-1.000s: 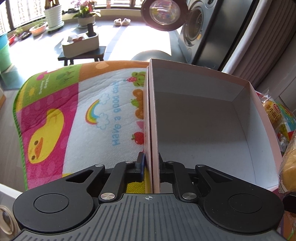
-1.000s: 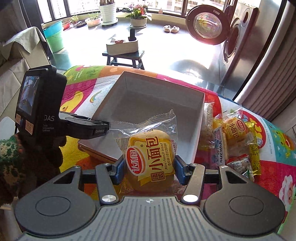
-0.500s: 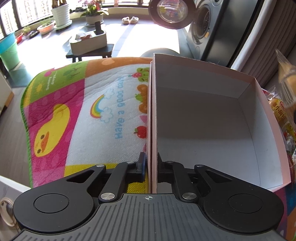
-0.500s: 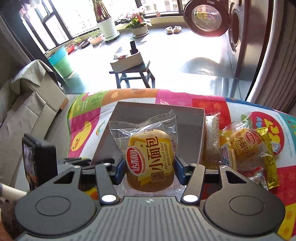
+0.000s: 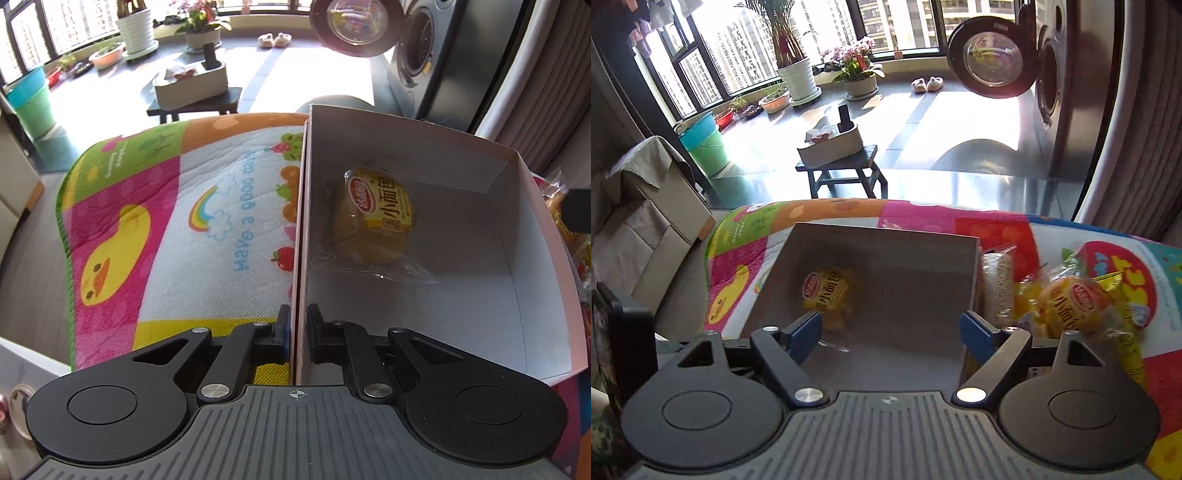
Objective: Organize objects
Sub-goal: 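Carry the bread bun into the box and open the right gripper, then move the right gripper back over the snack pile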
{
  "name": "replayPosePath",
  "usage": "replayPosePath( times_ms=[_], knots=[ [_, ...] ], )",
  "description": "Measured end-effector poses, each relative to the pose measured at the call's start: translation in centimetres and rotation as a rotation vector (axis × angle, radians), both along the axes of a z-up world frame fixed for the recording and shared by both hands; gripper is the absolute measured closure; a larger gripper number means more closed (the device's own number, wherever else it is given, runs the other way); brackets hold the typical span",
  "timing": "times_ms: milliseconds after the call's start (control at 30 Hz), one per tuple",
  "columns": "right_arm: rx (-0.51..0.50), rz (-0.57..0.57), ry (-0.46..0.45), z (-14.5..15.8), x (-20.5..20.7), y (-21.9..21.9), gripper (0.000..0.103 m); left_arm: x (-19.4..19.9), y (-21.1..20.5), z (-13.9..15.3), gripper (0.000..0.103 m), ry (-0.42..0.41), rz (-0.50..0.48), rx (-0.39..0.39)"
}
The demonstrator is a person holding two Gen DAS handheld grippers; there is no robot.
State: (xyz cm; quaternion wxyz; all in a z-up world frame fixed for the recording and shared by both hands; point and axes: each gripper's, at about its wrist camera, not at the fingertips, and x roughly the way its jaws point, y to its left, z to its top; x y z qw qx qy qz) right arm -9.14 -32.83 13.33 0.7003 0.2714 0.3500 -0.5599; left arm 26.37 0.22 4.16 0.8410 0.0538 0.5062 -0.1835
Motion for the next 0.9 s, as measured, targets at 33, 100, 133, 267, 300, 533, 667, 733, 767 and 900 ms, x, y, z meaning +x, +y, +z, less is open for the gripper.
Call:
replayPosePath(
  times_ms=[33,100,133,267,300,533,667,733,767,900],
  knots=[
    [-0.026,-0.002,0.041,0.4,-1.1,1.0,0.010,-0.1,-0.2,0.1,0.092,-0.013,0.005,0.013],
    [-0.052,-0.013,0.104,0.8,-3.5,2.5,0.005,-0.4,-0.6,0.3,0.092,-0.041,0.009,0.044],
    [-0.053,-0.023,0.121,0.8,-4.4,2.9,0.004,-0.5,-0.8,0.3,0.092,-0.050,0.012,0.058],
    [-0.017,-0.094,0.128,0.2,-8.4,2.9,0.004,-0.6,-1.1,0.4,0.092,-0.052,0.018,0.077],
    [-0.012,-0.110,0.112,0.0,-9.2,2.5,0.004,-0.5,-1.1,0.4,0.092,-0.048,0.022,0.075],
    [0.073,-0.111,-0.045,-1.3,-10.5,-2.3,0.058,-0.8,-1.4,0.4,0.090,-0.057,0.050,0.085],
    [0.122,-0.159,-0.141,-3.6,-10.2,-6.3,0.064,-0.9,-1.4,0.4,0.090,-0.062,0.052,0.085],
    [0.150,-0.182,-0.147,-5.0,-10.0,-8.0,0.067,-1.0,-1.3,0.3,0.091,-0.067,0.046,0.080],
    [0.164,-0.189,-0.143,-5.7,-9.9,-8.7,0.068,-1.1,-1.2,0.3,0.091,-0.067,0.048,0.076],
    [0.235,-0.202,-0.188,-8.0,-10.0,-9.9,0.076,-1.3,-0.7,0.3,0.091,-0.050,0.053,0.055]
  ],
)
